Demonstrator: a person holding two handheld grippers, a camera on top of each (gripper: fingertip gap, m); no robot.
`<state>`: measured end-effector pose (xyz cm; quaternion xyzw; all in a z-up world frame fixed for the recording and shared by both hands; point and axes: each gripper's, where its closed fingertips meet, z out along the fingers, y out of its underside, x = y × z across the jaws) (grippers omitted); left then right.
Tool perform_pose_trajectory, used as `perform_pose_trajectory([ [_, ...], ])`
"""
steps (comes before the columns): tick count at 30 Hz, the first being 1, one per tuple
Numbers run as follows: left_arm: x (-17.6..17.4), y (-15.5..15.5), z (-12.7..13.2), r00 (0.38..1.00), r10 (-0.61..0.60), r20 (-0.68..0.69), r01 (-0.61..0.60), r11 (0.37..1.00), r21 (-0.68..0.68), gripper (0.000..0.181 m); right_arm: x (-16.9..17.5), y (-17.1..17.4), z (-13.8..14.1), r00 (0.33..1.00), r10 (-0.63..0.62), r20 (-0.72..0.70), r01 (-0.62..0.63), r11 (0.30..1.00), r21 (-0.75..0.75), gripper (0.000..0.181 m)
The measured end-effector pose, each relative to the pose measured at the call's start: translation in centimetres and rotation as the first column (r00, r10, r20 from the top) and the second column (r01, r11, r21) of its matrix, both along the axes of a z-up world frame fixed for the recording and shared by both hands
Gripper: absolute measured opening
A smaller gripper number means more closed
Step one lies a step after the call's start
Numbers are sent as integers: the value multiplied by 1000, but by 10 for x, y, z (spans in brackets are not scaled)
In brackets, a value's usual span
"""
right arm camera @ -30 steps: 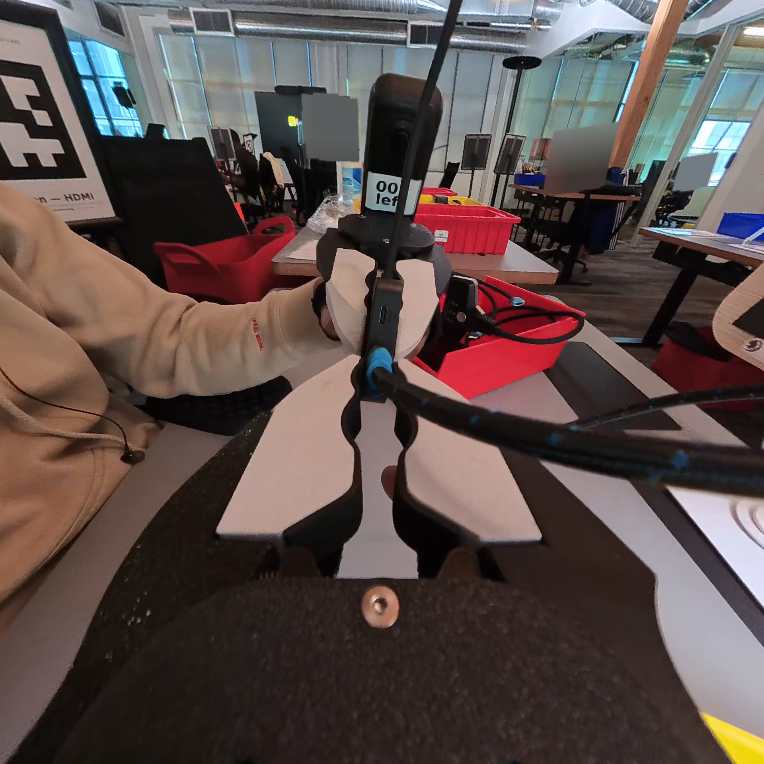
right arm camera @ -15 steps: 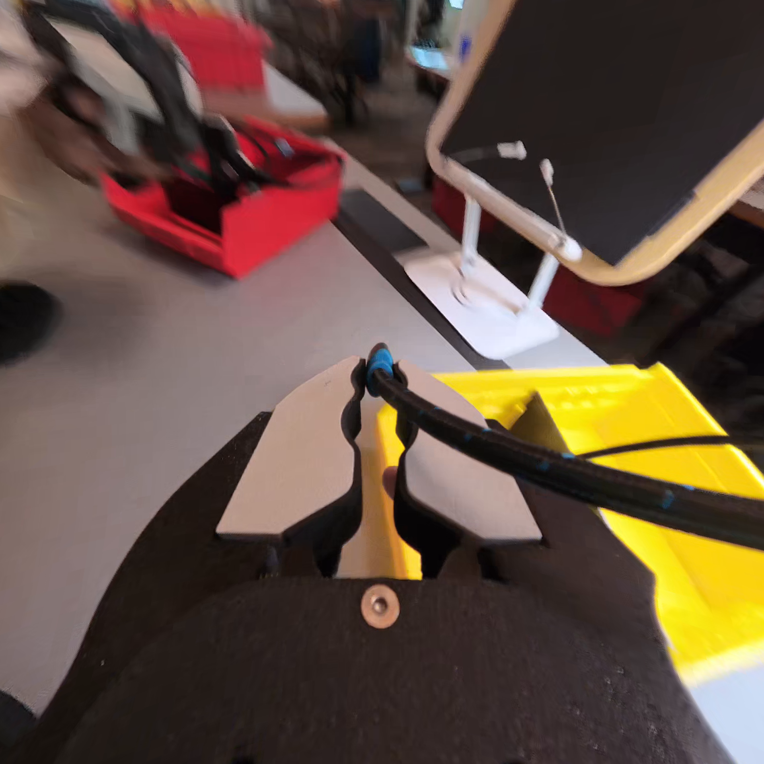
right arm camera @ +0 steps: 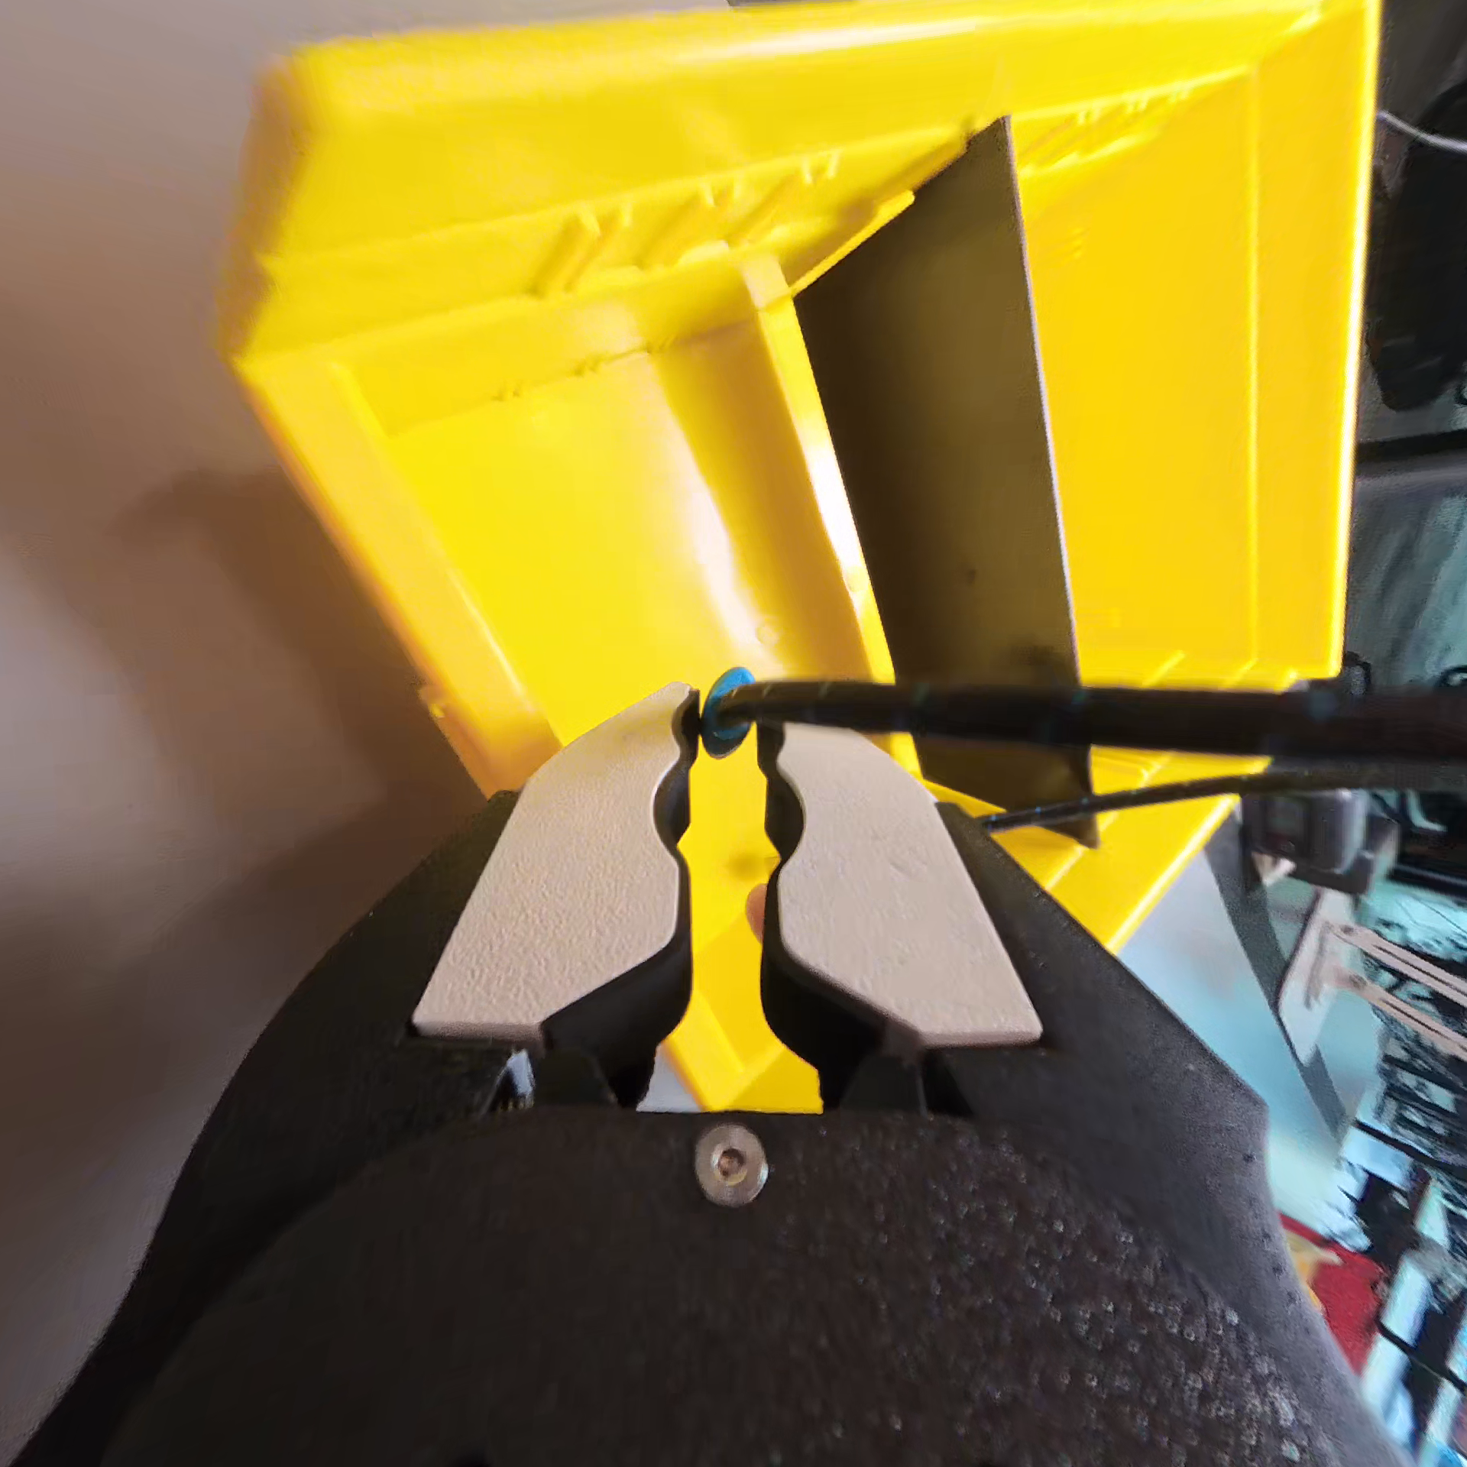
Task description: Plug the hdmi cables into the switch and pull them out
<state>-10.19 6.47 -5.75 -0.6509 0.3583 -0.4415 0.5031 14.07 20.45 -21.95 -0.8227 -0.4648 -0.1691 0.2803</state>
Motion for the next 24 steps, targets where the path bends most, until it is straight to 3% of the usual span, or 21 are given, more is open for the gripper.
perform_pose_trajectory([
  [4,4,2,-6,1000,-7,-10,7,1000,-18,14,-20,-15,13,985,59,-164,-68,996,-49,30],
  [10,13,2,-18,999,-23,-47,21,999,-45,14,-44,-36,54,888,187,-420,-211,977,-11,33],
  [12,18,1,-24,997,-37,-70,33,998,-60,14,-68,-49,76,791,285,-541,-312,949,45,32],
  [16,32,-3,-42,985,-74,-156,60,994,-94,14,-122,-96,127,472,520,-712,-539,809,234,31],
  [18,41,-8,-52,973,-114,-200,93,989,-111,14,-141,-121,138,350,575,-739,-622,733,276,31],
  [20,51,-15,-61,959,-160,-233,135,983,-123,14,-156,-139,137,286,583,-760,-683,680,265,32],
  [24,68,-25,-71,937,-217,-273,187,973,-133,14,-176,-153,114,272,566,-779,-755,627,192,31],
])
